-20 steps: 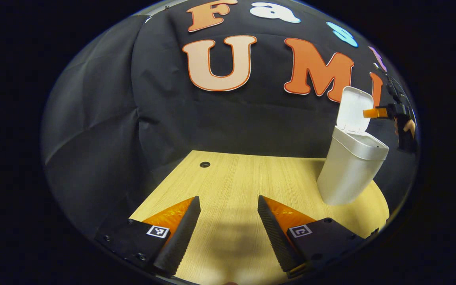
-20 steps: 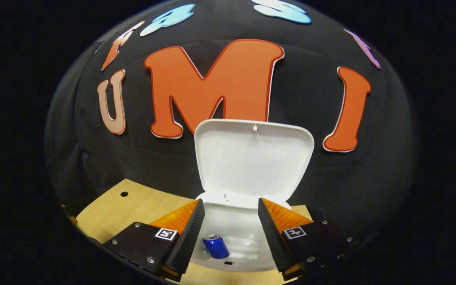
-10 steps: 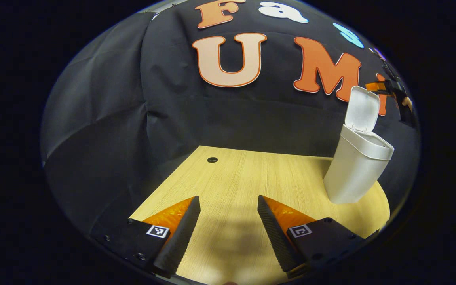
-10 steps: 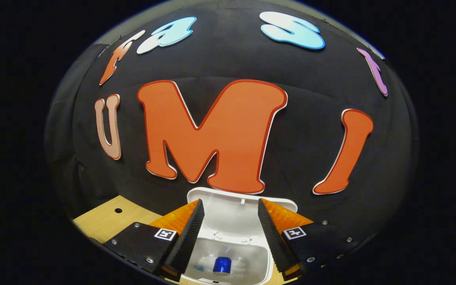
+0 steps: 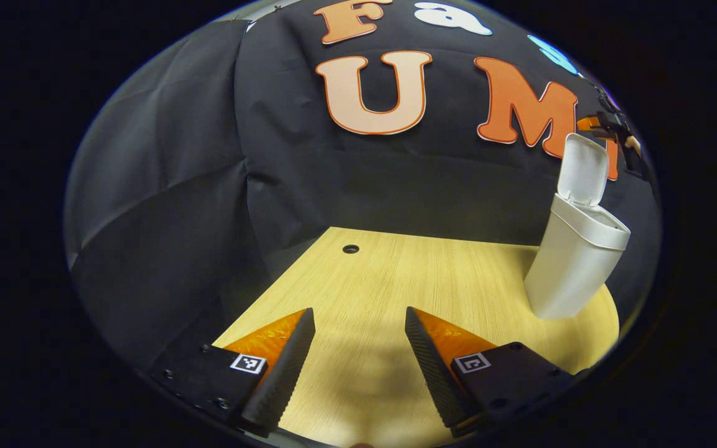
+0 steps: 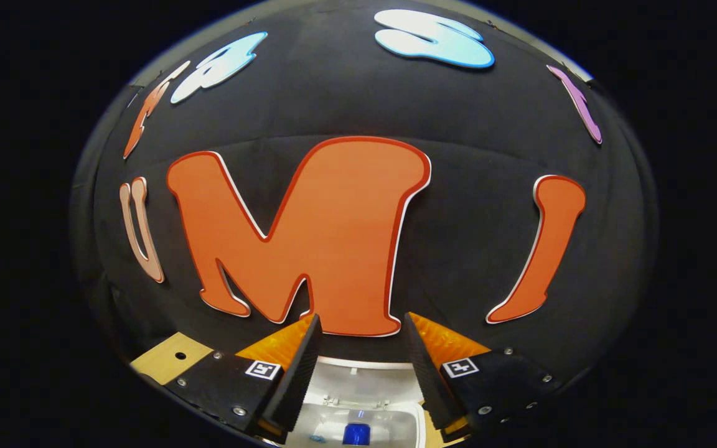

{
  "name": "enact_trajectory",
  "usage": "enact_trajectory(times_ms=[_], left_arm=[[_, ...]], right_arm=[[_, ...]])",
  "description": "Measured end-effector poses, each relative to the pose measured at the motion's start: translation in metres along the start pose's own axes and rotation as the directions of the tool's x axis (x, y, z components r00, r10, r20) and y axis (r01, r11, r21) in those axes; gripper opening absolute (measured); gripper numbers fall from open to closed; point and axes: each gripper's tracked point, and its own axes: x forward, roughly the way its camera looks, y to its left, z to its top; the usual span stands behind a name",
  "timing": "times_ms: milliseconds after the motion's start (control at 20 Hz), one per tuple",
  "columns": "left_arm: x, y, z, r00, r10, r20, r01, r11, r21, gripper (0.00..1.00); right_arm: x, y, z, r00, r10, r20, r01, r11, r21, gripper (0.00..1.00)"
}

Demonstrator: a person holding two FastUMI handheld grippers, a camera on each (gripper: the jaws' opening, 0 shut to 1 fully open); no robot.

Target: Press the lid of the desktop garbage bin to open it, pick up the crumpled paper on the desktop and throw it into the bin, then pick up the pop can on the desktop and drop it into the bin, and finally close the garbage bin lid.

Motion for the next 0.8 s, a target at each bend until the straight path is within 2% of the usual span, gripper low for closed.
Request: enact_trajectory(times_ms=[50, 100, 150, 200, 300, 450, 550, 700, 800], left_arm=[[0.0, 0.001, 0.0, 1.0, 0.005, 0.0, -0.005, 1.0, 0.001, 0.92], [0.0, 0.0, 0.001, 1.0, 0.007, -0.001, -0.007, 1.0, 0.002, 0.94], [-0.001, 0.0, 0.001, 1.0, 0.009, -0.002, -0.009, 1.0, 0.004, 0.94], [0.0, -0.001, 0.001, 1.0, 0.008, -0.002, -0.008, 1.0, 0.004, 0.94], [0.001, -0.004, 0.003, 1.0, 0.009, 0.0, -0.009, 1.0, 0.005, 0.92], [0.001, -0.006, 0.005, 1.0, 0.007, 0.007, -0.007, 1.0, 0.008, 0.94], [0.002, -0.008, 0.006, 1.0, 0.001, 0.007, -0.001, 1.0, 0.011, 0.94], [0.001, -0.009, 0.008, 1.0, -0.002, 0.008, 0.002, 1.0, 0.01, 0.94], [0.002, -0.008, 0.006, 1.0, -0.005, 0.006, 0.005, 1.0, 0.009, 0.94]], right_arm=[[0.003, -0.001, -0.004, 1.0, -0.001, -0.012, 0.001, 1.0, -0.002, 0.77], [0.005, -0.002, -0.008, 1.0, -0.008, -0.022, 0.008, 1.0, -0.006, 0.75], [0.006, -0.002, -0.009, 1.0, -0.007, -0.025, 0.007, 1.0, -0.01, 0.6], [0.006, 0.0, -0.01, 1.0, -0.004, -0.025, 0.004, 1.0, -0.016, 0.57], [0.006, 0.002, -0.014, 1.0, -0.003, -0.03, 0.002, 0.999, -0.033, 0.36], [0.002, 0.004, -0.017, 0.999, -0.017, -0.035, 0.016, 0.999, -0.039, 0.18], [-0.002, 0.005, -0.016, 0.999, -0.017, -0.035, 0.016, 0.999, -0.048, 0.12], [-0.01, 0.008, -0.02, 0.999, 0.01, -0.035, -0.012, 0.999, -0.036, 0.11], [-0.015, 0.01, -0.023, 0.998, 0.031, -0.045, -0.032, 0.999, -0.01, 0.06]])
